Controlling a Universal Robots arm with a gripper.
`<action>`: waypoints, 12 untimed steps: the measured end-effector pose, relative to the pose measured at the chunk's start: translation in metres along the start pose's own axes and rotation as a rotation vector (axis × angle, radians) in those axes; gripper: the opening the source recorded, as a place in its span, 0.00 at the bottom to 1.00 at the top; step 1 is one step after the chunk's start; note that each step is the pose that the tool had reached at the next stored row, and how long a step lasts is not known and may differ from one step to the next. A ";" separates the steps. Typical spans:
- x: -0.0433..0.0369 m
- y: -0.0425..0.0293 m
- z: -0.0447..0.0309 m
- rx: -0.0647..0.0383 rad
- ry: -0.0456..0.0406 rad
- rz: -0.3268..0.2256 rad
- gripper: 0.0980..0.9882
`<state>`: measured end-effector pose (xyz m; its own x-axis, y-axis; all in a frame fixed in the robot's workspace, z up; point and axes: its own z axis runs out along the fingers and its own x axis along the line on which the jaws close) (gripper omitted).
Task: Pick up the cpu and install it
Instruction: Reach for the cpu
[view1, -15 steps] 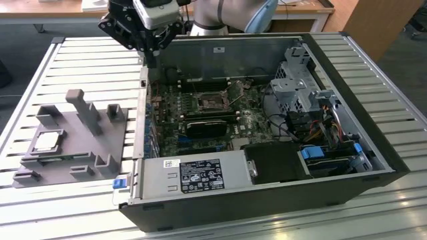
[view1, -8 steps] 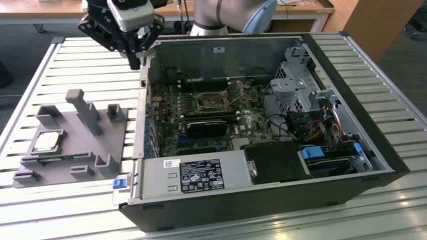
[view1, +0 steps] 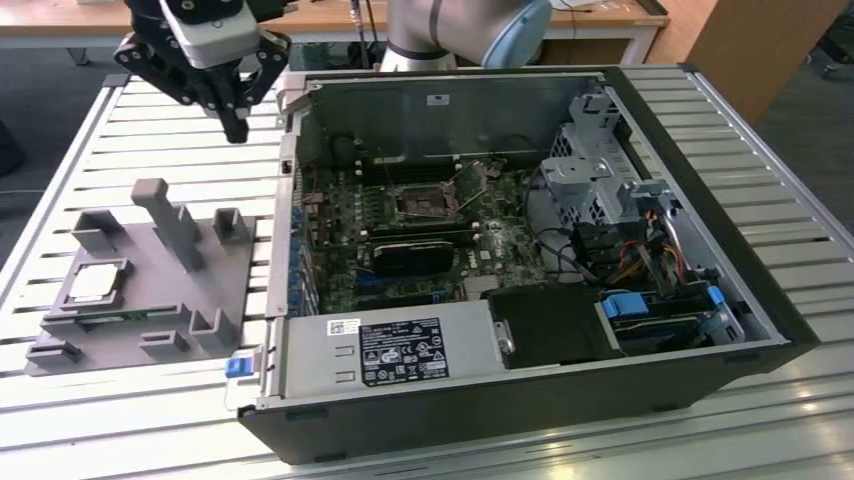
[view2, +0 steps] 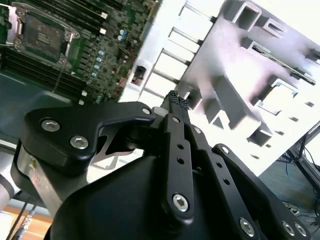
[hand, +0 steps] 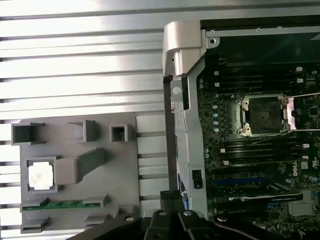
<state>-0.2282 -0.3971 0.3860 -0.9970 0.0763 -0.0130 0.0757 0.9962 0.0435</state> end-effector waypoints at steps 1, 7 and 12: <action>0.0044 -0.0002 0.0002 0.000 0.0002 0.000 0.01; 0.0318 -0.0020 0.0019 0.000 0.0016 0.000 0.01; 0.0535 -0.0032 0.0035 0.000 0.0054 0.000 0.01</action>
<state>-0.2817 -0.3961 0.3817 -0.9971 0.0761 -0.0076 0.0757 0.9962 0.0430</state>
